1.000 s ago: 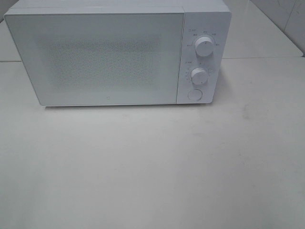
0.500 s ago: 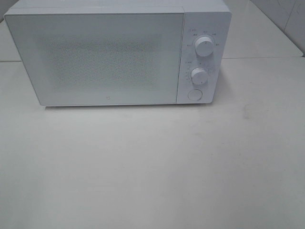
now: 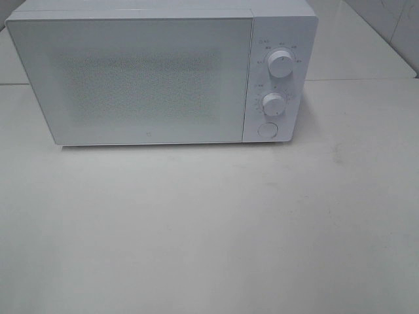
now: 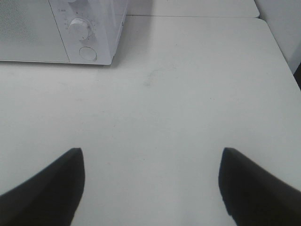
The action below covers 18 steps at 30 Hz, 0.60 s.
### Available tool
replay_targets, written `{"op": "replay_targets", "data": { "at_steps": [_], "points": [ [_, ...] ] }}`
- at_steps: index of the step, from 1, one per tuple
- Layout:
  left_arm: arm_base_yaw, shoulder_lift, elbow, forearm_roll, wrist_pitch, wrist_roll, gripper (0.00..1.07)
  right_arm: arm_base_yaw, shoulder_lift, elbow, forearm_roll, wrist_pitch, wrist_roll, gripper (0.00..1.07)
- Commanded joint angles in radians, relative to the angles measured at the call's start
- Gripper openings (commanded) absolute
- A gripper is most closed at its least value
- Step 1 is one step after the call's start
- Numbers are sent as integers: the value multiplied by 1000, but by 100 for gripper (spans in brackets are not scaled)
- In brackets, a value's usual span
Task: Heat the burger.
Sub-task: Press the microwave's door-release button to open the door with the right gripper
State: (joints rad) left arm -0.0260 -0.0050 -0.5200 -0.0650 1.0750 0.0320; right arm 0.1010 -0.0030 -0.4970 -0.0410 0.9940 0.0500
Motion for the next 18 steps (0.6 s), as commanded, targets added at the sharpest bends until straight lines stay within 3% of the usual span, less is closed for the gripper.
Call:
{"op": "replay_targets", "data": {
  "at_steps": [1, 7, 18],
  "points": [
    [5, -6, 4, -7, -7, 0, 98, -8, -20, 0, 2, 2, -8, 76],
    [5, -6, 4, -7, -7, 0, 98, -8, 44, -37, 4, -44, -7, 76],
    [5, -6, 4, -7, -7, 0, 98, -8, 267, -43, 4, -304, -7, 76]
  ]
}}
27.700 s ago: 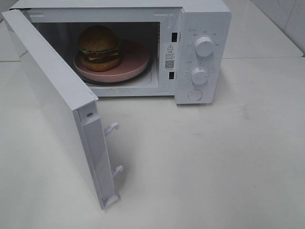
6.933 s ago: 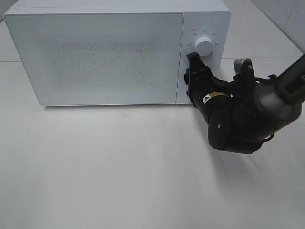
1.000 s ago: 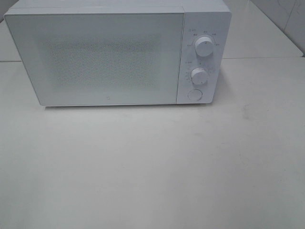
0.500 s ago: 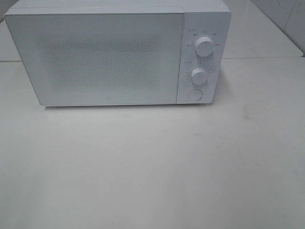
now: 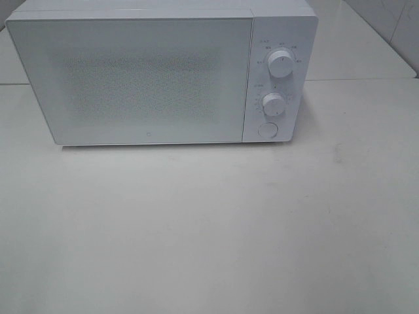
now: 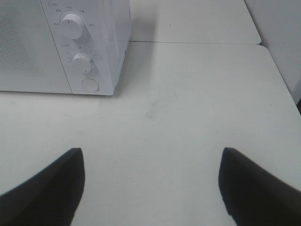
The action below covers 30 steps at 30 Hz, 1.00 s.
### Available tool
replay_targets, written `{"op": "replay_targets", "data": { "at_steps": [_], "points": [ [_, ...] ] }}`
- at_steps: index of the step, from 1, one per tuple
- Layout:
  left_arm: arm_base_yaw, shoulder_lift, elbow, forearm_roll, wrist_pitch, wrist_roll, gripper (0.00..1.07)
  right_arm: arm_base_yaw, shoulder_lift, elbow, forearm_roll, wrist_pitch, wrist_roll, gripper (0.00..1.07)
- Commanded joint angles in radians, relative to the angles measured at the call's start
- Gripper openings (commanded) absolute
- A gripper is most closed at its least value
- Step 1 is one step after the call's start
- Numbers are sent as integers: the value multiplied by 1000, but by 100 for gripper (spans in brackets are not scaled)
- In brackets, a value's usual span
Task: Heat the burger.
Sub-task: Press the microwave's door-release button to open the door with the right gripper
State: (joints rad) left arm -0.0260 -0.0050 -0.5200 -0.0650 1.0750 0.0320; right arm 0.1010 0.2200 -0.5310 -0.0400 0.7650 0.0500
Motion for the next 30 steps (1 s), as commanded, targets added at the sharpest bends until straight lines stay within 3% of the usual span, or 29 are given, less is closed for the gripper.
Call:
{"op": "replay_targets", "data": {
  "at_steps": [1, 19, 30],
  "points": [
    [5, -6, 4, -7, -7, 0, 98, -8, 66, -9, 3, -97, -7, 76],
    [5, -6, 4, -7, -7, 0, 98, -8, 453, 5, 3, -501, -6, 76],
    [5, -6, 4, -7, -7, 0, 98, -8, 632, 182, -1, -996, -8, 76]
  ]
}}
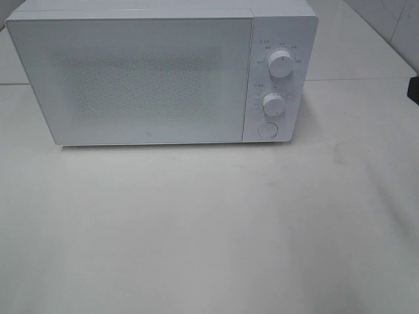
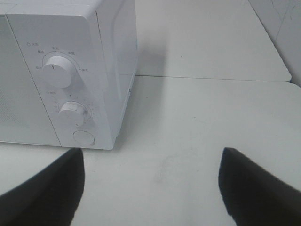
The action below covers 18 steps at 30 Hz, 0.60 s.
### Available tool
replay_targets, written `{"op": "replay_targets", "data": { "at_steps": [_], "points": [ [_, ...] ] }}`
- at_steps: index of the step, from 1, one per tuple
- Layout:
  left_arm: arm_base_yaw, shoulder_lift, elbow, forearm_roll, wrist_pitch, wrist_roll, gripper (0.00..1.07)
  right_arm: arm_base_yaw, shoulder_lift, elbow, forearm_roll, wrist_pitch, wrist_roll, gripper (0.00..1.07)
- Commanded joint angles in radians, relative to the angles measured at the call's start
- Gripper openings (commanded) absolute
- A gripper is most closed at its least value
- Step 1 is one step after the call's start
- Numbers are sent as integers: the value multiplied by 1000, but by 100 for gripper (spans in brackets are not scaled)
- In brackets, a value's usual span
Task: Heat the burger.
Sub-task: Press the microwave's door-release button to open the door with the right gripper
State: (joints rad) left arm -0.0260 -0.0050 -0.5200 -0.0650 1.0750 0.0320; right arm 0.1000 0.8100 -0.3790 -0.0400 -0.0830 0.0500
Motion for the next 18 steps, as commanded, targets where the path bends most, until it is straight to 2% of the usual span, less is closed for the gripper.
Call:
{"op": "replay_targets", "data": {
  "at_steps": [1, 2, 3, 5, 8, 11, 13, 18],
  "points": [
    [5, -6, 4, -7, -7, 0, 98, -7, 65, 43, -1, -206, -8, 76],
    [5, -7, 4, -7, -7, 0, 98, -7, 108, 64, -1, -312, -9, 76],
    [5, -7, 4, -7, -7, 0, 98, -7, 108, 64, -1, -312, -9, 76],
    [5, -7, 4, -7, -7, 0, 98, -7, 181, 90, 2, -466, -29, 76],
    [5, -7, 4, -7, -7, 0, 98, -6, 263, 106, 32, -569, -74, 76],
    [5, -7, 4, -7, -7, 0, 98, -3, 284, 107, 51, -589, -91, 76],
    [5, -7, 4, -7, -7, 0, 98, 32, 387, 107, 156, -695, -177, 76],
    [5, -7, 4, -7, -7, 0, 98, 113, 491, 107, 273, -811, -260, 76]
  ]
}}
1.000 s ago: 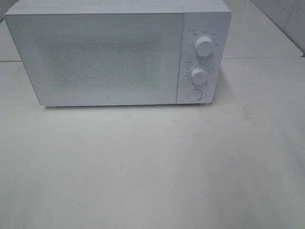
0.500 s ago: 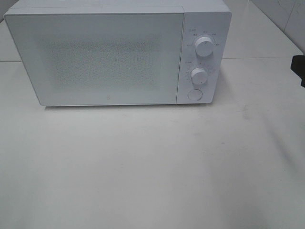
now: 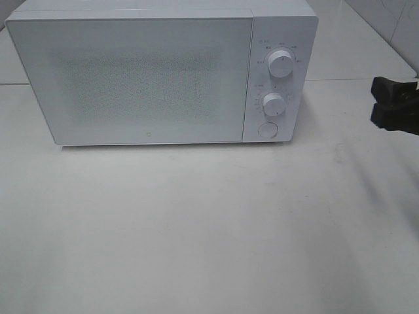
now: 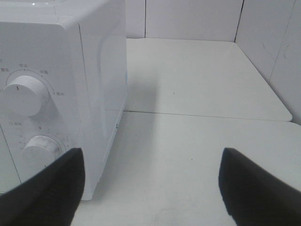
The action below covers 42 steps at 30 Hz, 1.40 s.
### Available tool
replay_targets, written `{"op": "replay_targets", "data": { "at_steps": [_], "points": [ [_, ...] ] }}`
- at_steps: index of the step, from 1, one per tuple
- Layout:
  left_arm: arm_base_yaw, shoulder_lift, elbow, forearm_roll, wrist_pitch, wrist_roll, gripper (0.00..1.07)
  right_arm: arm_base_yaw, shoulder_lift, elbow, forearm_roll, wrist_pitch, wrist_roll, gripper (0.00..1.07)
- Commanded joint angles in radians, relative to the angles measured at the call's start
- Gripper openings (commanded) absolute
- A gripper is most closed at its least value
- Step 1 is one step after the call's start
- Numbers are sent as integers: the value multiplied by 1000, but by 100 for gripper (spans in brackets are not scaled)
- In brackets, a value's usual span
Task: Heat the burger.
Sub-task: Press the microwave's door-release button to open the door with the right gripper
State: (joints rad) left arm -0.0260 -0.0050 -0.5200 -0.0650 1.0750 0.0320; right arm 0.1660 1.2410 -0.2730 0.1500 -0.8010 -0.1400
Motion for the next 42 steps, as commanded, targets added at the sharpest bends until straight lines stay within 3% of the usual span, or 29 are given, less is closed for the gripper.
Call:
{"op": "replay_targets", "data": {
  "at_steps": [1, 8, 14, 22, 33, 42],
  "points": [
    [5, -7, 4, -7, -7, 0, 98, 90, 107, 1, 144, -138, -93, 76],
    [5, -7, 4, -7, -7, 0, 98, 217, 238, -1, 296, -238, -106, 76],
    [5, -7, 4, -7, -7, 0, 98, 386, 355, -4, 470, -347, -106, 76],
    [5, -7, 4, -7, -7, 0, 98, 515, 445, -64, 568, -368, -106, 76],
    [5, -7, 4, -7, -7, 0, 98, 609, 537, -146, 651, -361, -122, 76],
    [5, -7, 4, -7, -7, 0, 98, 617, 562, -163, 657, -353, -123, 76]
  ]
}}
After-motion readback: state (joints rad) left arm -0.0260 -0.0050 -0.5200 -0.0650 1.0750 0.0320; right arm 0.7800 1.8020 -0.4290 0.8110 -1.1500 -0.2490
